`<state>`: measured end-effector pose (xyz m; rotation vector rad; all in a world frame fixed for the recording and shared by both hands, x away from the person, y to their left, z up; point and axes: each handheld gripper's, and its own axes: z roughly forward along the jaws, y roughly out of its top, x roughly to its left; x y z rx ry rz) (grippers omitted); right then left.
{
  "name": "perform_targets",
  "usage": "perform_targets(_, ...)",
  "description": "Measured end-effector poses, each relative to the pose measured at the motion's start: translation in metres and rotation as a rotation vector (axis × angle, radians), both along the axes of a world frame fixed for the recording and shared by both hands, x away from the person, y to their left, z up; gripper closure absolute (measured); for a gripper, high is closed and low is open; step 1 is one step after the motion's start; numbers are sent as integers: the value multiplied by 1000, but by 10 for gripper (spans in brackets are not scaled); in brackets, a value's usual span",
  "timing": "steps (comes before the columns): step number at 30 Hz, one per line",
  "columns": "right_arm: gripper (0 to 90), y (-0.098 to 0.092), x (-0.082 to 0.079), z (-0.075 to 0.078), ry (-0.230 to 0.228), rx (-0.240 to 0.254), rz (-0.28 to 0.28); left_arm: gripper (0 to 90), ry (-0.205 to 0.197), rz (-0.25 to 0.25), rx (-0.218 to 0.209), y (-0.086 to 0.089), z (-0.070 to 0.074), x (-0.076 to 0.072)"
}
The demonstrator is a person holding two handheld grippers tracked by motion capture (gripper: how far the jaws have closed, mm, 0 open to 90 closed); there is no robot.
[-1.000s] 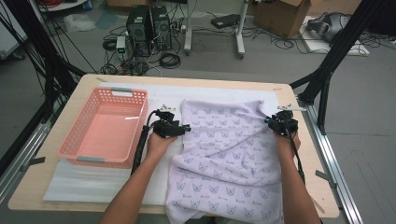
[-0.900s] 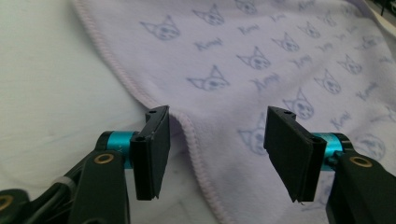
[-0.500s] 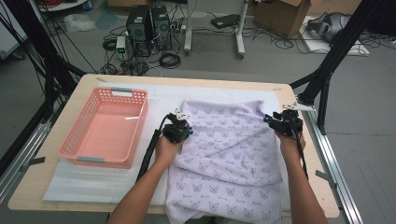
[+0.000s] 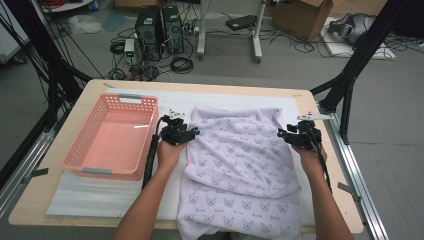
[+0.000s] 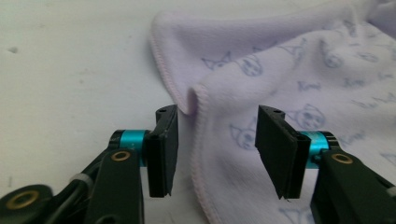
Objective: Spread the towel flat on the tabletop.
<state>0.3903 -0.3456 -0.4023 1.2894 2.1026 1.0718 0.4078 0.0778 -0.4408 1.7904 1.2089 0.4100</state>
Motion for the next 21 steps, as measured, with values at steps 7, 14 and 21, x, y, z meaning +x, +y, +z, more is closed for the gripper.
perform_targets(7, 511, -6, -16, -18, 30, 46, 18, 399, -4, -67, -13, 5, 1, -23)
perform_targets(14, 473, -8, -36, -30, 56, 29, 31, 352, 26, -110, -26, 10, -3, -41)
perform_targets(21, 466, -10, -50, -32, 83, 31, 61, 371, 69, -180, 17, 1, -9, -52)
